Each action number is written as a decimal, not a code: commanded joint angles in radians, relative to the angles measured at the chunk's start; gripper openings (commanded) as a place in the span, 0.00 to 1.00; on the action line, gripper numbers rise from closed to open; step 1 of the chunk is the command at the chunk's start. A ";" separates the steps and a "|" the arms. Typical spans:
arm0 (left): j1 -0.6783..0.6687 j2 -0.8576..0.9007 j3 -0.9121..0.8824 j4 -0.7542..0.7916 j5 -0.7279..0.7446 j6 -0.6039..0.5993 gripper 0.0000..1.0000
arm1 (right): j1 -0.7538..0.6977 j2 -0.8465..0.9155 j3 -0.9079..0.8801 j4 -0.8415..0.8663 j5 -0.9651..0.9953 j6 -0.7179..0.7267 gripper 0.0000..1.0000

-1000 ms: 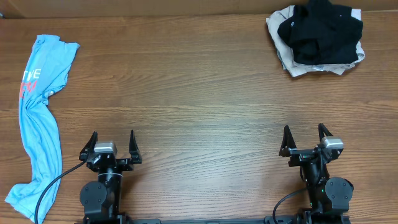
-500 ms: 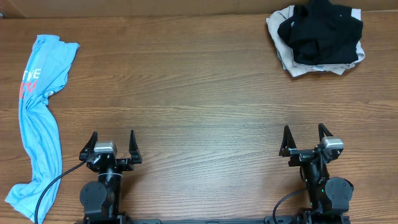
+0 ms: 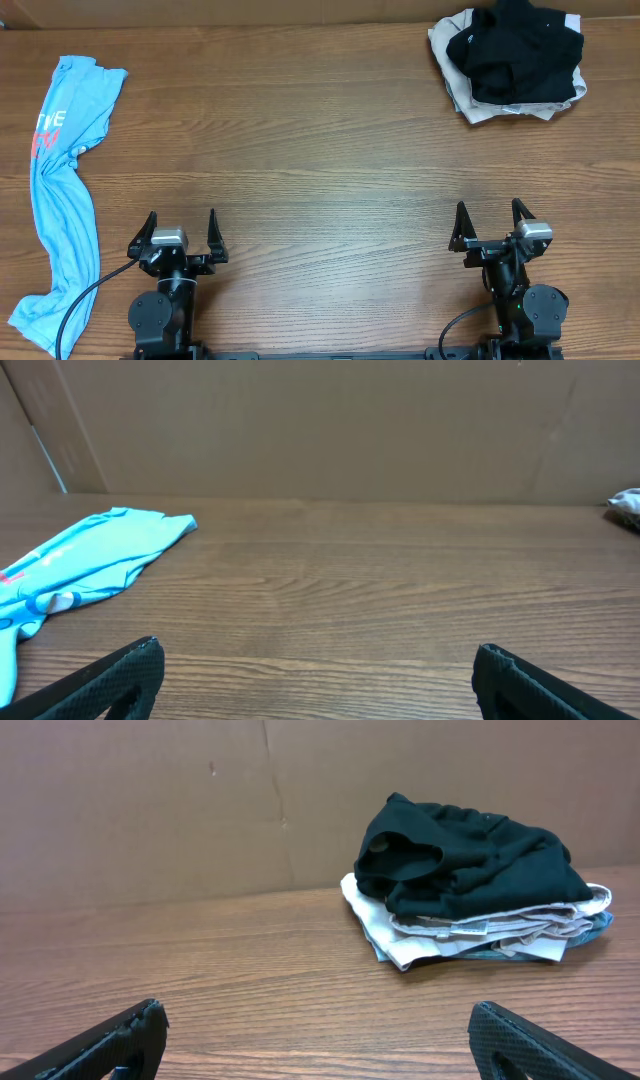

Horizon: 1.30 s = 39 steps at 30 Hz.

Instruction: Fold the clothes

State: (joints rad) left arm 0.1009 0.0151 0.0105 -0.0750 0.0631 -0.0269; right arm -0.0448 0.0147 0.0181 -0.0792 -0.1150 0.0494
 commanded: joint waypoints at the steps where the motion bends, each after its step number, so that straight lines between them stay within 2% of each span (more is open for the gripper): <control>1: 0.008 -0.011 -0.006 0.001 -0.014 0.004 1.00 | 0.005 -0.012 -0.010 0.005 0.010 0.004 1.00; 22: 0.007 -0.011 -0.006 0.005 -0.014 0.004 1.00 | 0.005 -0.012 -0.010 0.011 0.009 0.004 1.00; 27: 0.007 -0.011 0.002 0.071 0.058 0.005 1.00 | 0.005 -0.012 -0.009 0.086 -0.071 0.004 1.00; 34: 0.008 0.023 0.153 -0.023 0.090 0.029 1.00 | 0.005 -0.011 0.072 0.059 -0.115 0.004 1.00; 39: 0.008 0.190 0.346 -0.109 0.084 0.058 1.00 | 0.005 0.014 0.193 0.013 -0.116 0.004 1.00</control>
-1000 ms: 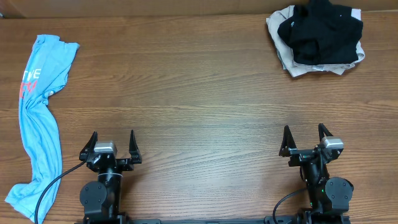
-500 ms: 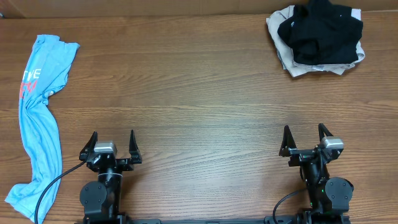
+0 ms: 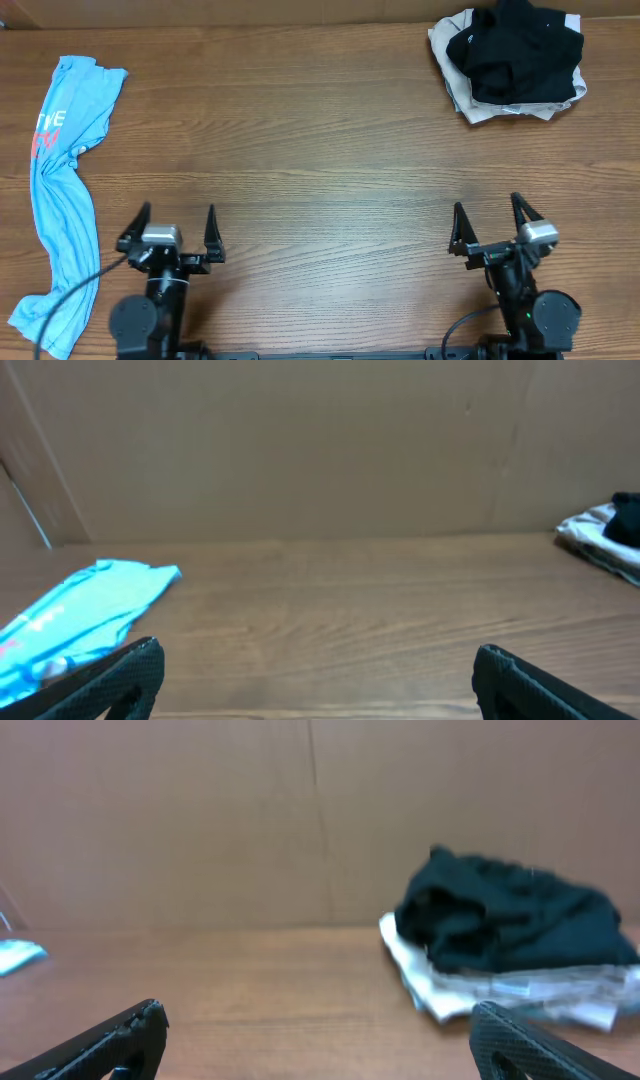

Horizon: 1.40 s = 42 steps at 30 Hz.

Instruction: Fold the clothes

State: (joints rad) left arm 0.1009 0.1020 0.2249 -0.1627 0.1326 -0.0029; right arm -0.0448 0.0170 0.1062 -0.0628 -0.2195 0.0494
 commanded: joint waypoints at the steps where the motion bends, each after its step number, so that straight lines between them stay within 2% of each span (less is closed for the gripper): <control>1: 0.008 0.154 0.172 -0.031 0.019 0.033 1.00 | 0.005 0.025 0.127 -0.008 -0.012 0.004 1.00; 8: 0.008 0.526 0.501 -0.190 0.061 0.033 1.00 | 0.006 0.211 0.335 -0.110 -0.042 0.003 1.00; 19: 0.008 1.091 1.099 -0.649 0.108 0.037 1.00 | 0.006 0.763 0.798 -0.430 -0.092 0.004 1.00; 24: 0.008 1.268 1.216 -0.661 0.120 0.050 1.00 | 0.024 1.059 1.024 -0.579 -0.158 0.004 1.00; 26: 0.008 1.313 1.217 -0.631 0.124 0.048 1.00 | 0.037 1.173 1.079 -0.553 -0.241 0.004 1.00; 29: 0.007 1.370 1.217 -0.604 0.131 0.048 1.00 | 0.046 1.302 1.088 -0.393 -0.442 0.019 1.00; 32: 0.014 1.418 1.217 -0.555 0.130 0.075 1.00 | 0.048 1.426 1.088 -0.237 -0.656 0.108 1.00; 34: 0.027 1.449 1.222 -0.523 0.124 0.090 1.00 | 0.052 1.490 1.088 -0.142 -0.710 0.158 1.00; 38: 0.090 1.567 1.315 -0.525 0.088 0.089 1.00 | 0.090 1.598 1.088 -0.056 -0.706 0.187 0.99; 42: 0.165 1.733 1.493 -0.603 0.065 0.090 1.00 | 0.173 1.653 1.088 -0.074 -0.562 0.185 0.98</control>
State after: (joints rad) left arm 0.2142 1.7435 1.6051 -0.7406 0.2279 0.0628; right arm 0.0673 1.6497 1.1732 -0.1341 -0.8387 0.2108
